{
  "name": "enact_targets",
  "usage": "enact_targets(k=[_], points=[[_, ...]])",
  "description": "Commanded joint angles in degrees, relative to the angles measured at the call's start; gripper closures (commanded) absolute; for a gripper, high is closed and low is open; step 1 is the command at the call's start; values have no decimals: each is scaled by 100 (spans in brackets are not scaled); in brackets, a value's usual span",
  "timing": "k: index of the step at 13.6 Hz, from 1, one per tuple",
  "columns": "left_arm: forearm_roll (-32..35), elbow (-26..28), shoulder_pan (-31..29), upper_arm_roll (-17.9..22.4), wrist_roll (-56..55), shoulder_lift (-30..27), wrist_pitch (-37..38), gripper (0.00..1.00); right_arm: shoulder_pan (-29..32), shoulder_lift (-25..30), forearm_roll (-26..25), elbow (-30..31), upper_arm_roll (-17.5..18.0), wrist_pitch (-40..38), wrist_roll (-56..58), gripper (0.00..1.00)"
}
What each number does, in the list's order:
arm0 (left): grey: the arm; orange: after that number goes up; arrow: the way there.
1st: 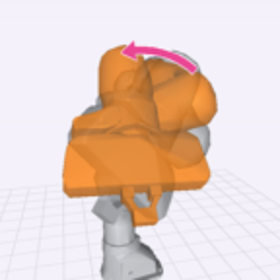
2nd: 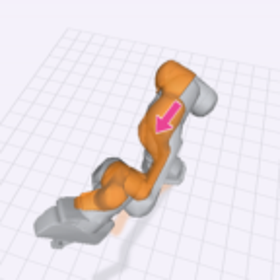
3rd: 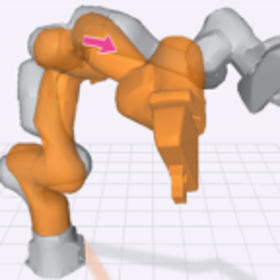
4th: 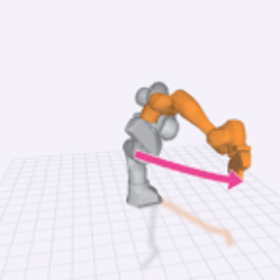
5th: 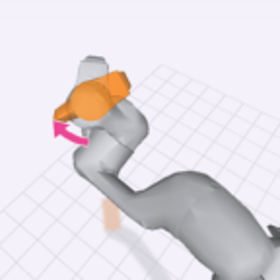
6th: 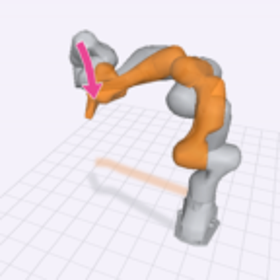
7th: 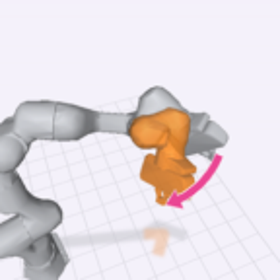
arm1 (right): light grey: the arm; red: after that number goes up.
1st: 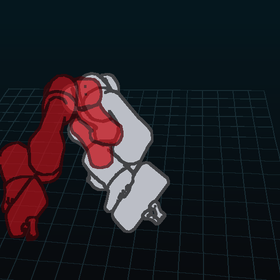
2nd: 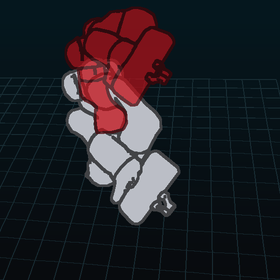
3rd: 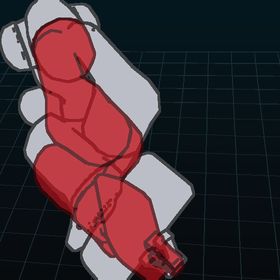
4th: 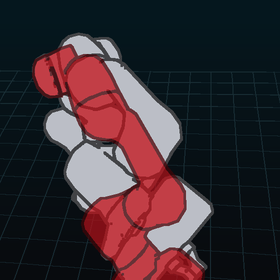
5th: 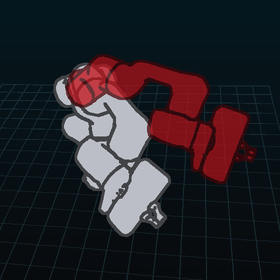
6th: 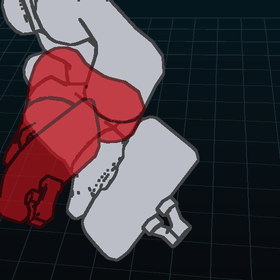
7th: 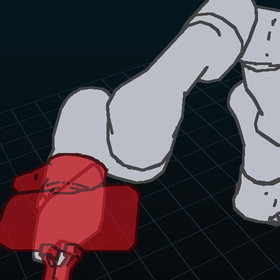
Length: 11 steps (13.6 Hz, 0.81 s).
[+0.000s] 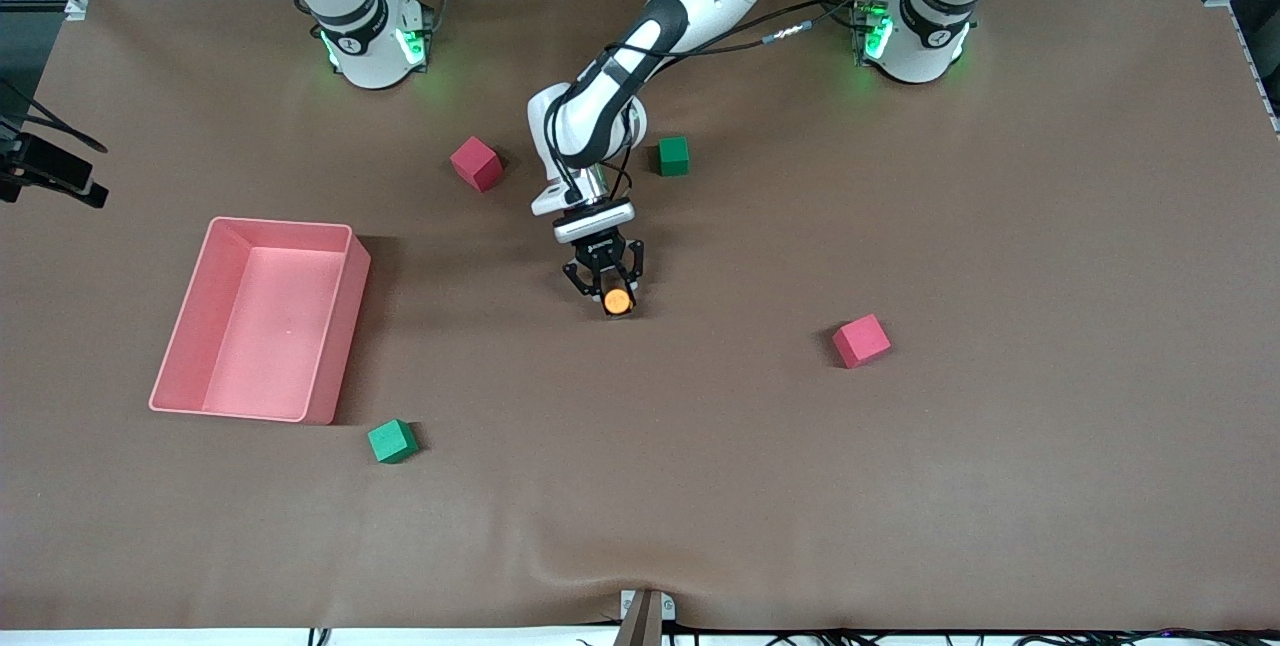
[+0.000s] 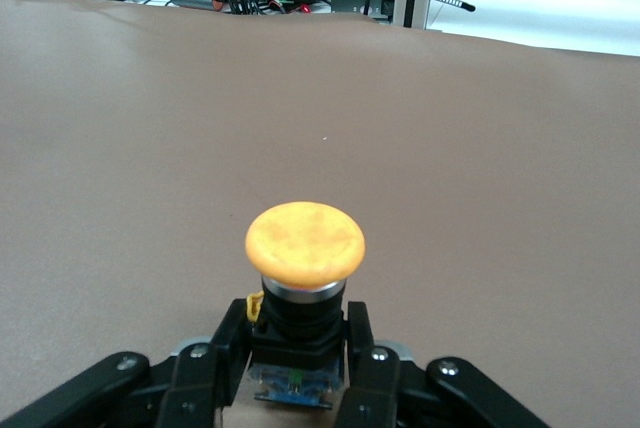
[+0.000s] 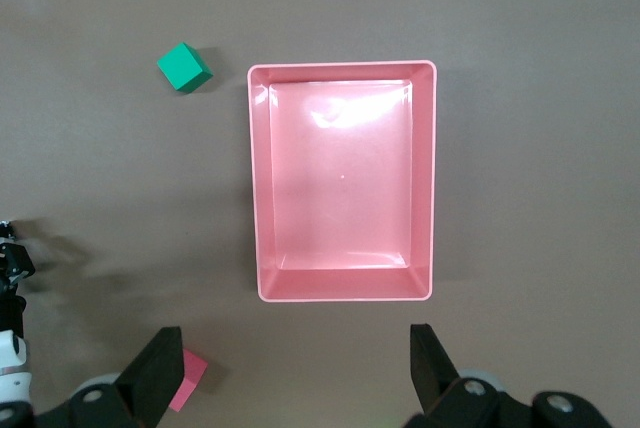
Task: Place and upright button with both arms
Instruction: 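Open the left gripper and lift it away from the button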
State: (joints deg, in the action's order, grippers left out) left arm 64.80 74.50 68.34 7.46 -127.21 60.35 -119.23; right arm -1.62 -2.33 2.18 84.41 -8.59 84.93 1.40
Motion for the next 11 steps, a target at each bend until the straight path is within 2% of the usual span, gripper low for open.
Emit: enact_targets(k=[1,2,3,4,6,8,11], points=[[121,-76,136,53,-155,134,137,86,21,-22,54,-21,15,-82,-27,0],[77,-76,136,36,-198,108,137,25,47,-13,54,-12,42,-82,-9,0],[68,-76,136,36,-277,91,128,0,74,-13,54,-12,68,-82,-9,0],[-10,-76,136,18,-330,47,137,0,135,-13,54,-12,138,-82,-9,0],[-588,-128,136,-130,-278,-76,137,0,372,-4,54,-12,418,-82,-9,0],[-1238,-129,136,-350,-304,-435,137,0,583,-4,54,-3,665,-82,-9,0],[-2267,-146,127,-395,-147,-1129,137,0,680,136,54,233,675,23,0,0]])
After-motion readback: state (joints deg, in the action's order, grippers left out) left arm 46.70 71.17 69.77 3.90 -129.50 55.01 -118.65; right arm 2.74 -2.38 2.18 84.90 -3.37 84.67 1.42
